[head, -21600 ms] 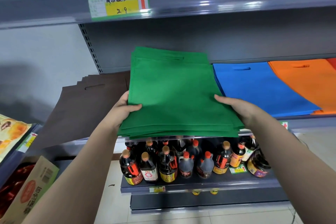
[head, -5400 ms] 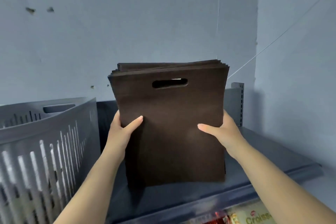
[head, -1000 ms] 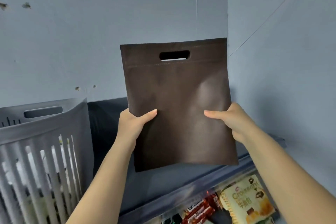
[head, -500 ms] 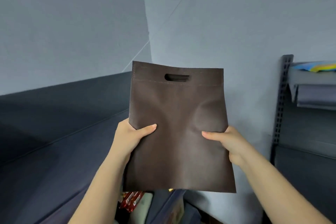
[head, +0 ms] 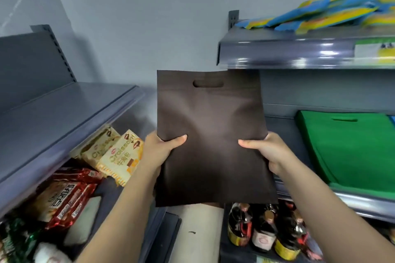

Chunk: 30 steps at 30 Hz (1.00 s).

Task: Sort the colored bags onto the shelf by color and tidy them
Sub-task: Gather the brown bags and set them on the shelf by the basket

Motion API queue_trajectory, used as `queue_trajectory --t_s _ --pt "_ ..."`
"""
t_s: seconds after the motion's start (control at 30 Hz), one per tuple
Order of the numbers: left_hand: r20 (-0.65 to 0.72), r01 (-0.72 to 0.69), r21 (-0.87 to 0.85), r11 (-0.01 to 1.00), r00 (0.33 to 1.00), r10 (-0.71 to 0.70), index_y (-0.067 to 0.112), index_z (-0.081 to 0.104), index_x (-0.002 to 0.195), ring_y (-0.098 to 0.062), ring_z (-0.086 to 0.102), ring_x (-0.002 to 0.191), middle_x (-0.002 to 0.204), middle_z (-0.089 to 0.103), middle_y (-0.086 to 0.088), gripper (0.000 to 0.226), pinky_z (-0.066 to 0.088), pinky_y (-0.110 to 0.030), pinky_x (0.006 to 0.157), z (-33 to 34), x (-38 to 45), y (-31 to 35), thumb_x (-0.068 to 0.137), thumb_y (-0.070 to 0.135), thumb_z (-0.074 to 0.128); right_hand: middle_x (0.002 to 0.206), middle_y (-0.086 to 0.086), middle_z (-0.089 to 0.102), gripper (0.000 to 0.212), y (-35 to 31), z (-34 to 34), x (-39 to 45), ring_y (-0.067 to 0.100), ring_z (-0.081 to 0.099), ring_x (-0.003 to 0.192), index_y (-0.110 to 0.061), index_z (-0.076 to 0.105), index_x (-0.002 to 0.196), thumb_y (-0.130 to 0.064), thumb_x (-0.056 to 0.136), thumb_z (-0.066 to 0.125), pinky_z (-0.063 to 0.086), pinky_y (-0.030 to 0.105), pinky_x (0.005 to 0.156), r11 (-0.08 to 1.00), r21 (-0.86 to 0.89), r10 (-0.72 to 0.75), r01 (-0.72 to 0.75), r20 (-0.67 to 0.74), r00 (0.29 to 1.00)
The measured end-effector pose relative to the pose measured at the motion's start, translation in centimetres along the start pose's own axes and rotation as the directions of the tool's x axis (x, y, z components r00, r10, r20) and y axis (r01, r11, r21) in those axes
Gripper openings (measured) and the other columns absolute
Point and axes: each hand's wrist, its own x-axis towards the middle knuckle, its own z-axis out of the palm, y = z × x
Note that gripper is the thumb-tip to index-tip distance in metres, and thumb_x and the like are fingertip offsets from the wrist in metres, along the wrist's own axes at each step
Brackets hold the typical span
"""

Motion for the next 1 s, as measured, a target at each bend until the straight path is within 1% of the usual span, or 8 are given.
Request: queue_trajectory --t_s 0.13,0.27,0.4,0.57,0.63,0.8,0.9,1.0 --pt "-0.021 -0.079 0.100 0.992 0.996 0.082 0.012 0.061 0.111 -0.018 0.063 0.095 0.103 0.067 0.000 0.048 0.051 -0.034 0.082 5.5 0.0 -1.0 0.068 0.016 0.083 0.089 0.009 0.073 0.034 0.8 -4.8 0.2 0.024 0.069 0.080 -0.009 0.069 0.092 0.005 0.064 0.079 0.054 0.034 0.075 1.000 0.006 -0.008 0.009 -0.131 0.991" --pt "0.006 -0.144 0.151 0.978 0.989 0.145 0.011 0.054 0.111 -0.016 0.059 0.090 0.100 0.062 0.002 0.045 0.045 -0.022 0.073 9.7 0.7 -0.9 0.074 0.016 0.079 0.085 0.005 0.071 0.031 1.2 -8.1 0.6 0.019 0.068 0.071 -0.011 0.067 0.089 0.007 0.065 0.078 0.055 0.028 0.064 0.999 -0.008 -0.049 0.048 -0.237 0.970" --pt "0.089 -0.132 0.148 0.980 0.989 0.119 0.014 0.054 0.111 -0.017 0.060 0.094 0.103 0.062 0.002 0.043 0.048 -0.030 0.083 12.7 2.2 -1.2 0.075 0.016 0.077 0.092 0.005 0.069 0.041 1.8 -9.9 1.8 0.019 0.066 0.079 -0.008 0.064 0.100 0.006 0.064 0.080 0.053 0.026 0.067 0.993 -0.081 -0.109 0.085 -0.362 0.926" --pt "0.163 -0.111 0.167 0.980 0.983 0.084 0.011 0.055 0.115 -0.017 0.060 0.097 0.107 0.062 0.001 0.043 0.048 -0.030 0.082 15.6 4.9 -1.9 0.077 0.019 0.075 0.103 0.009 0.069 0.045 2.0 -11.4 4.8 0.026 0.066 0.093 -0.008 0.064 0.100 -0.003 0.061 0.085 0.053 0.038 0.085 0.962 -0.270 -0.170 0.041 -0.474 0.864" --pt "0.188 -0.095 0.191 0.977 0.980 0.058 0.012 0.057 0.112 -0.017 0.060 0.096 0.106 0.062 0.002 0.040 0.047 -0.029 0.081 16.7 6.1 -2.3 0.078 0.021 0.075 0.105 0.012 0.068 0.046 2.0 -11.8 6.1 0.028 0.065 0.096 -0.006 0.063 0.100 -0.008 0.060 0.086 0.053 0.041 0.087 0.925 -0.379 -0.189 -0.019 -0.503 0.843" --pt "0.247 -0.062 0.272 0.960 0.969 -0.008 0.008 0.059 0.111 -0.019 0.060 0.094 0.106 0.064 -0.003 0.038 0.047 -0.030 0.079 18.8 8.7 -3.8 0.079 0.020 0.074 0.116 0.017 0.061 0.057 2.3 -12.2 8.1 0.032 0.057 0.108 0.002 0.055 0.111 -0.021 0.069 0.084 0.043 0.030 0.080 0.762 -0.615 -0.184 -0.205 -0.508 0.841" --pt "0.272 -0.035 0.347 0.937 0.960 -0.065 0.006 0.059 0.112 -0.022 0.060 0.095 0.109 0.064 -0.006 0.037 0.045 -0.030 0.077 19.5 9.4 -4.9 0.080 0.020 0.073 0.123 0.019 0.056 0.063 3.0 -12.1 8.5 0.033 0.054 0.114 0.003 0.047 0.118 -0.023 0.073 0.081 0.043 0.031 0.083 0.698 -0.659 -0.134 -0.281 -0.505 0.853" --pt "0.275 -0.017 0.368 0.930 0.957 -0.091 0.006 0.058 0.113 -0.025 0.061 0.100 0.112 0.064 -0.007 0.039 0.046 -0.031 0.078 19.9 9.9 -5.7 0.081 0.023 0.072 0.123 0.020 0.057 0.061 3.2 -12.0 8.9 0.034 0.054 0.114 0.003 0.046 0.118 -0.025 0.075 0.080 0.044 0.034 0.086 0.642 -0.711 -0.165 -0.286 -0.492 0.855"
